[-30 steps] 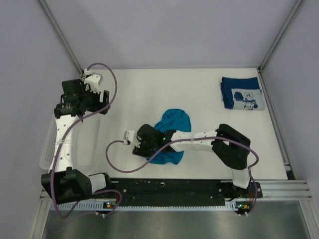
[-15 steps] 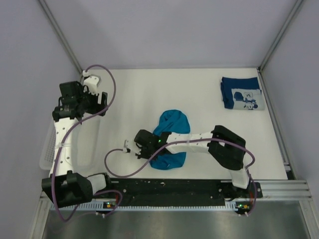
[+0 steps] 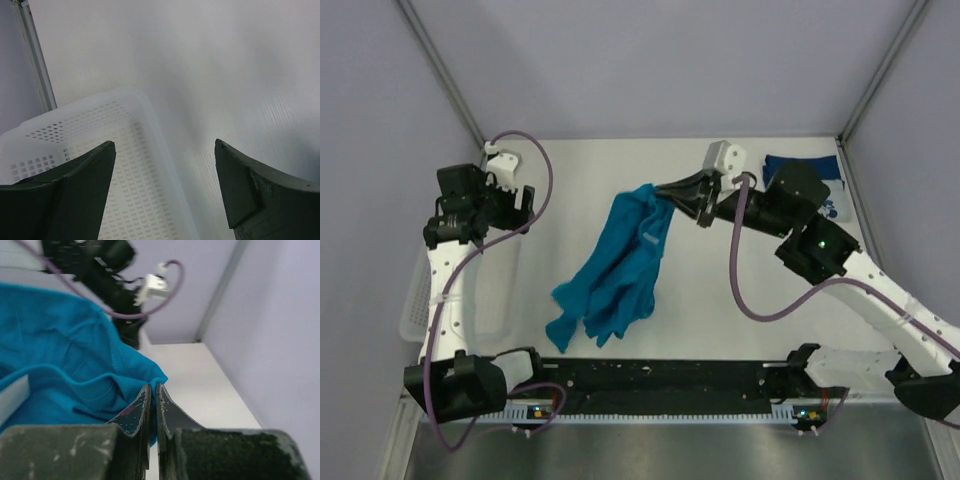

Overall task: Fold and stack the t-shirts
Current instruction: Flatten out the tshirt

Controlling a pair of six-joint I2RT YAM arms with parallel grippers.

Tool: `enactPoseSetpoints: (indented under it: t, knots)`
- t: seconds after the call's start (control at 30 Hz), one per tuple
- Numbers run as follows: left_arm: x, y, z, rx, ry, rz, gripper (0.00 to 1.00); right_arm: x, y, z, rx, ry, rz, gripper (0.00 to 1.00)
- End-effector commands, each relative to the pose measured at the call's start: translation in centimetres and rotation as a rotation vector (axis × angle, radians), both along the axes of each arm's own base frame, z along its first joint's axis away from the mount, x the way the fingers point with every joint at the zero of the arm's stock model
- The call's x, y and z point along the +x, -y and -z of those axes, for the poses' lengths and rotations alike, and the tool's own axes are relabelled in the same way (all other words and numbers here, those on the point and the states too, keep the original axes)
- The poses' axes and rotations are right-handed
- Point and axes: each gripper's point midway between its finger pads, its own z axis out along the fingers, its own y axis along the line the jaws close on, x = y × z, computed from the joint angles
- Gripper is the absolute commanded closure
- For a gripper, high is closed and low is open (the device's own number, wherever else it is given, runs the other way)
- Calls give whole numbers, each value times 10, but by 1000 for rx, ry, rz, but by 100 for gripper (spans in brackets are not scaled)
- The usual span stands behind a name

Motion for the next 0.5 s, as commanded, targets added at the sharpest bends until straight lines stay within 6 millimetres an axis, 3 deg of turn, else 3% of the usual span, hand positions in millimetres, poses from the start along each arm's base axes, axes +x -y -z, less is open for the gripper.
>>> enactPoseSetpoints:
  t: [0.0, 0.2, 0.3, 0.33, 0.4, 0.47]
  knots:
    - [2, 1, -13, 15, 68, 22, 16, 69, 24, 52, -34, -105, 133, 100]
    - [4, 14, -4, -20, 58, 101, 17, 173, 76, 118, 27, -295, 424, 100]
    - [2, 30, 5, -49, 24, 163, 18, 228, 116, 166, 63, -488, 607, 100]
    - [-1, 39, 11, -54, 3, 198, 18, 247, 138, 182, 64, -560, 693, 99]
    - [-12, 57, 31, -33, -67, 278, 18, 276, 169, 220, 46, -711, 818, 85]
    - [-28, 84, 55, 22, -139, 397, 19, 299, 198, 244, 34, -803, 945, 66]
